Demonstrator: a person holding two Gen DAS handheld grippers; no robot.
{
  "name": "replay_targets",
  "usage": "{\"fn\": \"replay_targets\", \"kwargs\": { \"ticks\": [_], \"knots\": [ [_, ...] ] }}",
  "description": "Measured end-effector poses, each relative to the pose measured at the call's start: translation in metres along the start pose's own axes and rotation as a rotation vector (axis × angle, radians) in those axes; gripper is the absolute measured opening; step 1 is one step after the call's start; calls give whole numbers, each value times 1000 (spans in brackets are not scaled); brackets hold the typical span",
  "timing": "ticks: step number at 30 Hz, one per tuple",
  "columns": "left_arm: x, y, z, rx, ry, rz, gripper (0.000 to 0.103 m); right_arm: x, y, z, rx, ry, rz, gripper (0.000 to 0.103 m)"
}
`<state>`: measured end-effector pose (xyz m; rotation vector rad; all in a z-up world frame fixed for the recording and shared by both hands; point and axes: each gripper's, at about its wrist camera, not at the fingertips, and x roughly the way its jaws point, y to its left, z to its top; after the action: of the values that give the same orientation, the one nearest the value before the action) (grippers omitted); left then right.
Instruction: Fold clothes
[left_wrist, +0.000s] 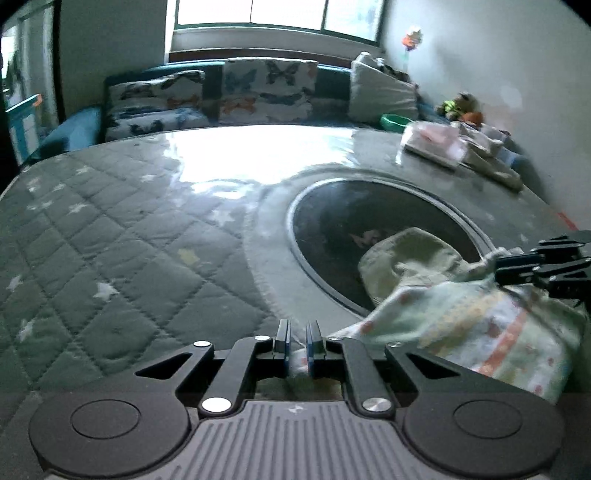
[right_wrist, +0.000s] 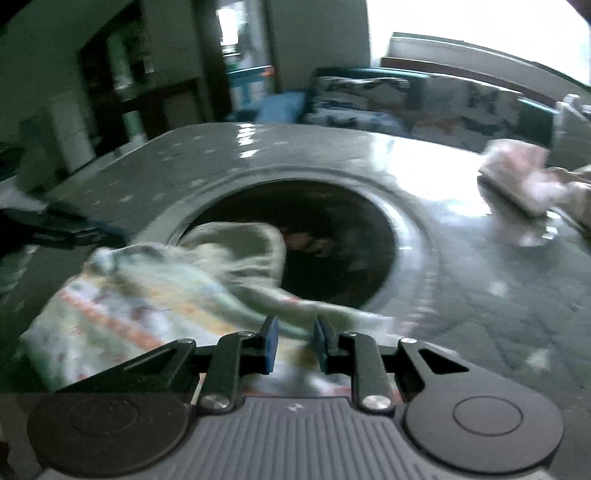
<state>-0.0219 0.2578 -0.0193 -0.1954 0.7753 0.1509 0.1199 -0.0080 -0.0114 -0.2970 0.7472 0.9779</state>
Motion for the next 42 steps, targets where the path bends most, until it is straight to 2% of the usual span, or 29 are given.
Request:
{"fn": "replay_targets", "kwargs": {
  "ticks": [2,8,11,14,22,26,30,35,42],
  "knots": [
    [-7,-6,1,-2,-18,-15,10,-4,-2,2,8,-16,-8,21],
    [-24,-37,6,22,-63,-110,10,3,12,8,-14,-24,68,21],
    [-14,-56,6,27,-47,-168,10,17,18,9,-10,-15,75,21],
    [1,-69,8,19,-27,-192,11,28,18,8,-9,-6,56,20],
    [35,-79,13,0,7,-190,13,26,16,11,-4,-23,20,23],
    [42,-73,12,-42,16,-189,13,22,14,10,5,-33,6,32],
    [32,-75,13,-47,2,-183,16,15,13,10,13,-49,-1,32],
    [14,-90,7,-21,-30,-222,16,-2,25,5,-14,-55,61,36],
    [2,-118,-10,39,-34,-274,16,2,9,-10,12,-27,-4,36]
  ]
}}
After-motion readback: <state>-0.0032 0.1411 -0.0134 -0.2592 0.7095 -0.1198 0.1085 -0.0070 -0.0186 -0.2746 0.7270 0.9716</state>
